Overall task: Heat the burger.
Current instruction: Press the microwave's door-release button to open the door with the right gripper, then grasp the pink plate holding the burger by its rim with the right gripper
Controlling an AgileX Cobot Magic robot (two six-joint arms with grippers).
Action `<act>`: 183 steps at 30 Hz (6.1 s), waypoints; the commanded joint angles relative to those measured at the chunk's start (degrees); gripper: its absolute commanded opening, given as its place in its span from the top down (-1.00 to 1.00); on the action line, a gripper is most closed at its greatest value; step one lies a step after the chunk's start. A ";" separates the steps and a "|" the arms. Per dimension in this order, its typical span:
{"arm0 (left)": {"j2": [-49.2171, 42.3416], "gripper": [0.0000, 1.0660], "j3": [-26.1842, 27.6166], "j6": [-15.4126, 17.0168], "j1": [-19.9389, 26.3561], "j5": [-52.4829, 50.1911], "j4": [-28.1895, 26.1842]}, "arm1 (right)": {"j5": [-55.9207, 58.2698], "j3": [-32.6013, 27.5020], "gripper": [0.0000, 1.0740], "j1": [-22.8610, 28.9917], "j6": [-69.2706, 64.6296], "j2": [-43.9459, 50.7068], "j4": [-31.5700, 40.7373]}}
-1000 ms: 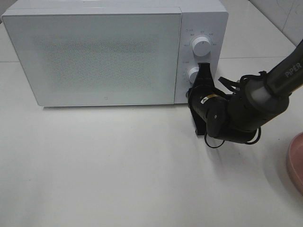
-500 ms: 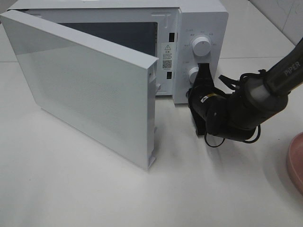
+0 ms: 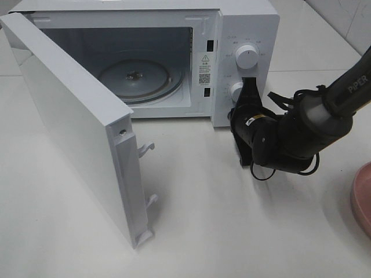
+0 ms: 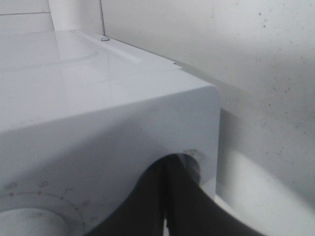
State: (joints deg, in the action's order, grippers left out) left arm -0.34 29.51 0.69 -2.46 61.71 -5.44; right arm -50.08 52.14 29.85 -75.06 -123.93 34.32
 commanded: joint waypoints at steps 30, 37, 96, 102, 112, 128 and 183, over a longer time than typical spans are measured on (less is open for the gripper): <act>-0.80 -0.88 0.00 0.00 0.17 -0.63 -0.57 | 9.68 -13.35 1.00 -3.27 3.15 17.13 -8.94; -0.80 -0.88 0.00 0.00 0.17 -0.63 -0.57 | 22.52 -14.55 0.99 -3.27 19.14 24.24 -9.00; -0.80 -0.88 0.00 0.00 0.17 -0.63 -0.57 | 96.26 -5.50 -0.80 -13.81 73.68 42.17 -38.27; -0.80 -0.88 0.00 0.00 0.17 -0.63 -0.57 | 96.60 -5.50 -0.78 -17.19 73.68 42.17 -39.82; -0.80 -0.88 0.00 0.00 0.17 -0.63 -0.57 | 91.56 -9.05 -0.72 -23.49 72.59 39.19 -39.99; -0.80 -0.88 0.00 0.00 0.17 -0.63 -0.57 | 84.80 -12.83 -0.66 -24.18 70.59 29.34 -41.25; -0.80 -0.88 0.00 0.00 0.17 -0.63 -0.57 | 82.10 -12.78 1.00 -27.27 69.56 23.89 -42.80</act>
State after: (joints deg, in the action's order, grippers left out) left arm -0.34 29.51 0.69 -2.46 61.71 -5.44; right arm 32.26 39.53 2.64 -4.98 -99.29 -8.59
